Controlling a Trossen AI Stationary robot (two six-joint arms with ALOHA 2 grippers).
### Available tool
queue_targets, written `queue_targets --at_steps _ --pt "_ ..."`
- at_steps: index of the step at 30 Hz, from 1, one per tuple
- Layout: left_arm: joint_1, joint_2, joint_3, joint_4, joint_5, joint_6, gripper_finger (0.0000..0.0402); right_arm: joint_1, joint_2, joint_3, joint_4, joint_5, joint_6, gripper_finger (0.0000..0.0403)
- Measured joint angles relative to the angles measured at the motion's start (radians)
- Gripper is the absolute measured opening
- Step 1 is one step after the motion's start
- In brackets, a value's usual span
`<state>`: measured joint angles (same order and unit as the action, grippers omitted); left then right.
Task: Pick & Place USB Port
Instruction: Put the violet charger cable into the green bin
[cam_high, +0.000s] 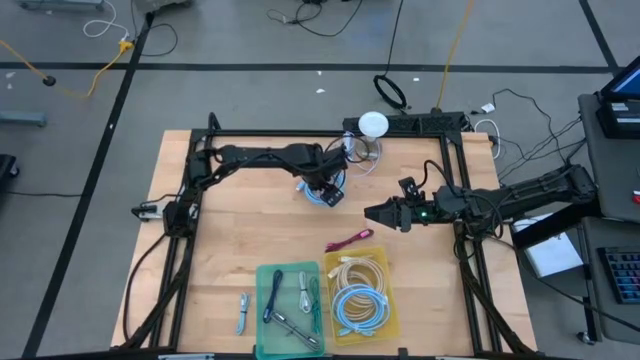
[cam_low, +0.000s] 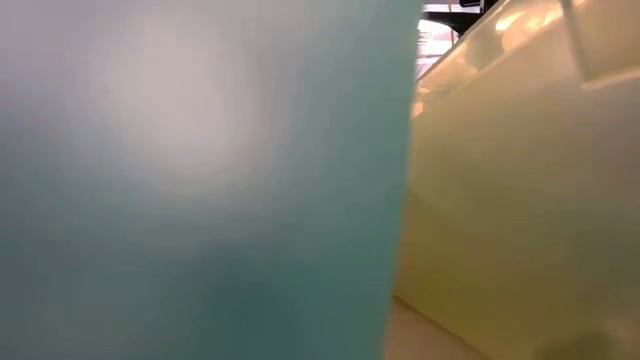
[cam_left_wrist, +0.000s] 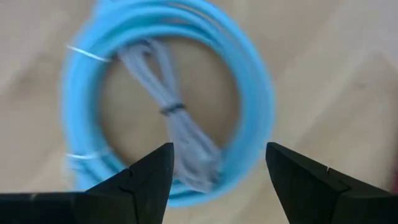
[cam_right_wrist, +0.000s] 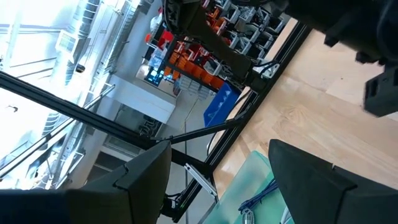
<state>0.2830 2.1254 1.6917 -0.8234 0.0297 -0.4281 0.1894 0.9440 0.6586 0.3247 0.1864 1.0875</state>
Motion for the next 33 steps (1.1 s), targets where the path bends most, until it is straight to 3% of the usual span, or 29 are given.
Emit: queue_targets --at_steps 20,33 --pt "0.056 0.017 0.0 0.019 -0.013 -0.022 0.0252 0.0 0.0 0.0 0.001 0.0 -0.004 0.0265" --pt "0.057 0.017 0.0 0.076 0.024 0.0 0.014 0.0 0.0 0.0 0.001 -0.004 -0.003 0.0265"
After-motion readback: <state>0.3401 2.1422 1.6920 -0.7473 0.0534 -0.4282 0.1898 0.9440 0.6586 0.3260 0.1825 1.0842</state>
